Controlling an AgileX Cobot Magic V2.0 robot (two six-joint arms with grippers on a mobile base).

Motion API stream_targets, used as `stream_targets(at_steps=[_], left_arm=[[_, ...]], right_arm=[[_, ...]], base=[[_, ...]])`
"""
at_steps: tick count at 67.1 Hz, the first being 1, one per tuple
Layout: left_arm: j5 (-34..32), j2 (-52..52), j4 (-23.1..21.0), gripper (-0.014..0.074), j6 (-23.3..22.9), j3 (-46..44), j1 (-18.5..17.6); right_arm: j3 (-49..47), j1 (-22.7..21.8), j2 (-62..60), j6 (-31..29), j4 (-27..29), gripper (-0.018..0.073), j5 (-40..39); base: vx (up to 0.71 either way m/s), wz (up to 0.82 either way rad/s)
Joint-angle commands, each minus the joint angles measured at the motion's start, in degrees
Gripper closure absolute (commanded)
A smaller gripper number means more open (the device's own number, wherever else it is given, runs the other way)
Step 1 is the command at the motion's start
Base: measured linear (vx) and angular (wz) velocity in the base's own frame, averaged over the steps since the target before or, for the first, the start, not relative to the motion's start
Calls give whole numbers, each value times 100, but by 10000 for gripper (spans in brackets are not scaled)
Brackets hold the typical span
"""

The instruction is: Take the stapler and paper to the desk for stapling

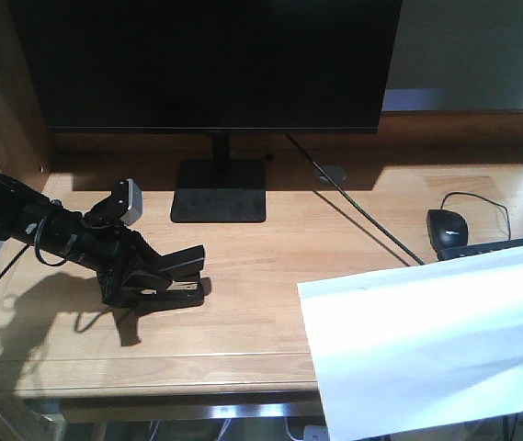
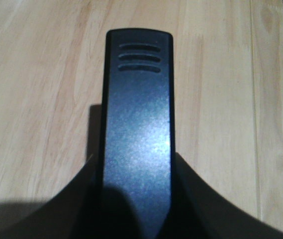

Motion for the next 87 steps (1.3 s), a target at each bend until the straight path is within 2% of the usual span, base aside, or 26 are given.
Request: stream_targets(at_steps=[1, 11, 27, 32, 39, 48, 57, 62, 69, 81, 87], left_arm=[[274, -307, -334, 541, 26, -170, -17], [288, -307, -180, 448, -2, -170, -17], [279, -307, -104, 213, -21, -170, -17], [279, -307, -104, 167, -26, -170, -17], [342, -365, -149, 130, -31, -170, -17], [409, -630, -144, 130, -31, -170, -17], [390, -993, -144, 152, -31, -170, -17], [367, -1135, -144, 192, -31, -170, -17], [365, -1164, -144, 304, -31, -170, -18], [319, -1086, 30, 604, -86, -170, -18], [224, -1056, 30, 605, -192, -170, -18]], right_arm=[[12, -3, 44, -21, 55, 561, -296], [12, -3, 44, -21, 55, 561, -291], [12, -3, 44, -21, 55, 561, -291], [12, -3, 44, -21, 55, 561, -291], [12, -3, 44, -21, 55, 561, -291], [12, -3, 44, -21, 55, 561, -291], [12, -3, 44, -21, 55, 561, -291], [12, -3, 44, -21, 55, 561, -291], [12, -3, 44, -21, 55, 561, -291], [12, -3, 44, -21, 55, 561, -291], [12, -3, 44, -21, 55, 561, -291]], base=[[0, 0], [0, 0], [0, 0], [0, 0], [0, 0], [0, 0], [0, 0], [0, 0], [0, 0], [0, 0], [0, 0]])
